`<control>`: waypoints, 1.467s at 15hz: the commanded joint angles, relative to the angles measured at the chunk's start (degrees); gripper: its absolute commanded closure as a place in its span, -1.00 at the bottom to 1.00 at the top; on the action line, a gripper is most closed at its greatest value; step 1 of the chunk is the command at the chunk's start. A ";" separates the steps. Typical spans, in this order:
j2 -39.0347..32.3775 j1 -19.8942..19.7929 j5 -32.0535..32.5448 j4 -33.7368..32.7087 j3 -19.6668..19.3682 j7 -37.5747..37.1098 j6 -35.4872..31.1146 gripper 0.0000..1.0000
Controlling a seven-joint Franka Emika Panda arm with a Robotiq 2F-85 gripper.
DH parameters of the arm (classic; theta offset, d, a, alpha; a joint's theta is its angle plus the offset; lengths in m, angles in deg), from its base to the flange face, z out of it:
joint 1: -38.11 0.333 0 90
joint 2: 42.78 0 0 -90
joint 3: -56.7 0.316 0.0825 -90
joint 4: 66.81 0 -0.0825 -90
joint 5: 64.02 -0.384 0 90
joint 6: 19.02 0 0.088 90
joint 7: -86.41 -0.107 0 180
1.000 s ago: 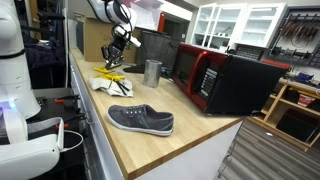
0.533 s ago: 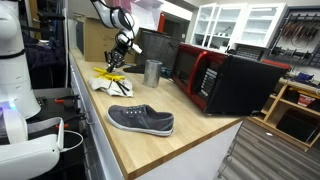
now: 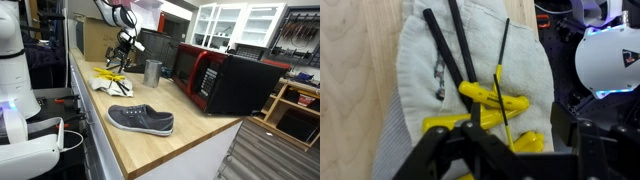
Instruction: Put the yellow object on the table with the other yellow objects
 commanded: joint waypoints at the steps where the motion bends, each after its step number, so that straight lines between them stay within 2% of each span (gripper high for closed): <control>1: 4.79 0.15 -0.71 1.74 0.60 -3.76 -3.57 -1.00; 5: 6.54 1.34 0.69 1.65 1.31 -10.74 -7.32 -1.00; 8: 6.97 2.38 1.82 1.17 2.24 -19.29 -9.61 -1.00; 13: 5.27 3.80 -0.59 -3.22 3.70 -32.12 -3.97 -1.00; 18: 3.71 3.37 -9.77 -9.61 3.36 -40.76 6.12 -1.00; 22: 6.84 2.07 -17.37 -10.98 1.93 -46.41 7.22 -1.00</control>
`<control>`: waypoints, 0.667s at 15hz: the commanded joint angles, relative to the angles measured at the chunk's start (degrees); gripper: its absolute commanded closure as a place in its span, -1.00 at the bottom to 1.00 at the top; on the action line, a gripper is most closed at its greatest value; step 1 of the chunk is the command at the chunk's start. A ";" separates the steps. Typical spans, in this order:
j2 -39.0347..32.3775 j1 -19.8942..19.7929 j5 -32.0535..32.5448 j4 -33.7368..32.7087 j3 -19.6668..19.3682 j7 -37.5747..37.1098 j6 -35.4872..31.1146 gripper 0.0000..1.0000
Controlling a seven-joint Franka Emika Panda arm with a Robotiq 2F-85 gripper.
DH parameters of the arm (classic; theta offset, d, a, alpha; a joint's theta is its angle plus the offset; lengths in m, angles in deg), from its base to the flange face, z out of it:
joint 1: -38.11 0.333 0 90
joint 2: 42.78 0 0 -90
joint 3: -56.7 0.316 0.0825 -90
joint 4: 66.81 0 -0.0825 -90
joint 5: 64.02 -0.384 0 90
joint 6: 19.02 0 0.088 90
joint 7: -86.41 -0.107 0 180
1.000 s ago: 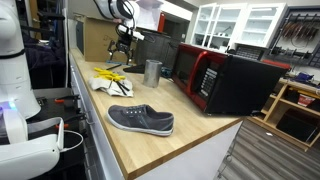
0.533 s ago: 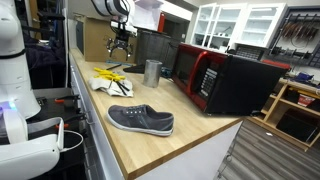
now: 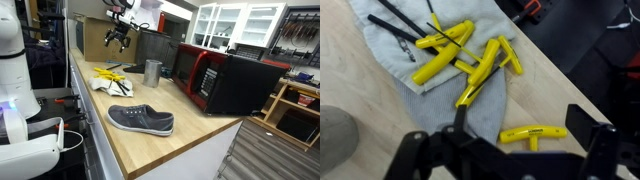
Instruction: Put the yellow object on the table with the other yellow objects
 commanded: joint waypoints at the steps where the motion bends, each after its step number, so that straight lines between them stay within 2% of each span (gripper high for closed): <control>1: 2.74 -1.28 -6.25 -1.87 -1.24 -5.79 1.38 -1.00; 4: 5.54 -1.72 -9.57 -1.55 -1.99 -9.43 0.24 -1.00; 10: 9.57 -1.51 -8.65 -2.20 -1.94 -14.99 0.58 -1.00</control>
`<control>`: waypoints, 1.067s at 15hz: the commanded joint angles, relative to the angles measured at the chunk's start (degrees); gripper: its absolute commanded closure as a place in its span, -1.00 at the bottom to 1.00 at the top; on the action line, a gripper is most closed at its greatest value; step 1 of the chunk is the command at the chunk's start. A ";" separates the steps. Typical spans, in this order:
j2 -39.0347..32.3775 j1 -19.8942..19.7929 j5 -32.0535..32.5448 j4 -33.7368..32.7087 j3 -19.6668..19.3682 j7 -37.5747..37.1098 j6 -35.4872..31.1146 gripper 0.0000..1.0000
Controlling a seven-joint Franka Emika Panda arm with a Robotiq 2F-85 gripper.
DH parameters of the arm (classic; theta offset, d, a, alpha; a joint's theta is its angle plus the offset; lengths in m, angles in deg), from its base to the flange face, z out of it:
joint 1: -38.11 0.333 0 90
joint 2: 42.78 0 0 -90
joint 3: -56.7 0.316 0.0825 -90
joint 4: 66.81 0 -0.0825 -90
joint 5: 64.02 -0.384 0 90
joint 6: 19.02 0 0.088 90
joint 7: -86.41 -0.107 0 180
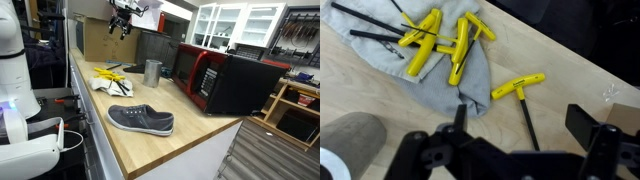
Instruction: Put the yellow object on the table with the other yellow objects
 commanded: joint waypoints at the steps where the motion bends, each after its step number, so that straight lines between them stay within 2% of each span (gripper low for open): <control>1: 2.79 0.21 0.29 -0.36 0.16 -3.64 0.53 -1.00; 10: 9.08 0.02 1.02 -0.25 -0.34 -5.13 0.72 -1.00; 11: 7.43 0.30 0.40 -0.15 -0.47 -3.72 0.09 -1.00; 16: 8.66 0.32 0.49 -0.15 -0.60 -3.73 0.10 -1.00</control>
